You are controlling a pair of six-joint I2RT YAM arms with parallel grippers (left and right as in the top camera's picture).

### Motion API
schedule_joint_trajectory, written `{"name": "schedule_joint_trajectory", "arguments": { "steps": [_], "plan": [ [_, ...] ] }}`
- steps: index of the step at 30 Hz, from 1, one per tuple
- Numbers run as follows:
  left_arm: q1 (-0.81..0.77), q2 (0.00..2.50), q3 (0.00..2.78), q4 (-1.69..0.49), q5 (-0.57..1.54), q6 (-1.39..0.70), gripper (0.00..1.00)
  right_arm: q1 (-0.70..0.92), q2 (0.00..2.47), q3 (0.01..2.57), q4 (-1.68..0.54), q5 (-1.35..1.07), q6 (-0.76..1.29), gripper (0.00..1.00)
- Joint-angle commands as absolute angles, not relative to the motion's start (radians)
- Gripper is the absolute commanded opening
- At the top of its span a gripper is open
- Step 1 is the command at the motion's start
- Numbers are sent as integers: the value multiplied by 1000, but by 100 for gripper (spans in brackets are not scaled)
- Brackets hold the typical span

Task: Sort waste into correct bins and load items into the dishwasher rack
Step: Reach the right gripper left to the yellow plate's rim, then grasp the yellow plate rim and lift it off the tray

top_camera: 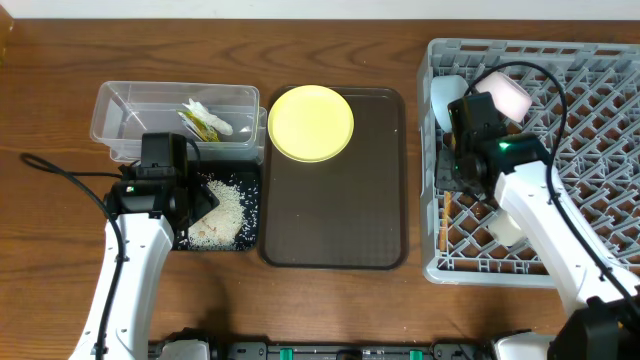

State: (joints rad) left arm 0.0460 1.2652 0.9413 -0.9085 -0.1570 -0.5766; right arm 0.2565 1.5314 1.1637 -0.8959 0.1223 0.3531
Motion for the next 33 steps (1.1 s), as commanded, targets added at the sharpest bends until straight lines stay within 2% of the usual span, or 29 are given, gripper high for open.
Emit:
{"name": "schedule_joint_trajectory", "arguments": {
  "steps": [1, 6, 12, 23, 33],
  "plan": [
    [51, 1261, 950, -908, -166, -581, 88, 250, 1530, 1163, -863, 110, 339, 25],
    [51, 1261, 950, -908, -166, -581, 88, 250, 1506, 1164, -732, 30, 318, 30],
    [51, 1261, 950, -907, -166, -582, 88, 287, 1509, 1164, -429, -189, 274, 39],
    [51, 1261, 950, -908, -166, -581, 88, 473, 1740, 1164, -155, -31, 281, 43],
    [51, 1261, 950, -908, -166, -581, 88, 553, 2004, 1164, 43, 98, 458, 40]
  ]
}}
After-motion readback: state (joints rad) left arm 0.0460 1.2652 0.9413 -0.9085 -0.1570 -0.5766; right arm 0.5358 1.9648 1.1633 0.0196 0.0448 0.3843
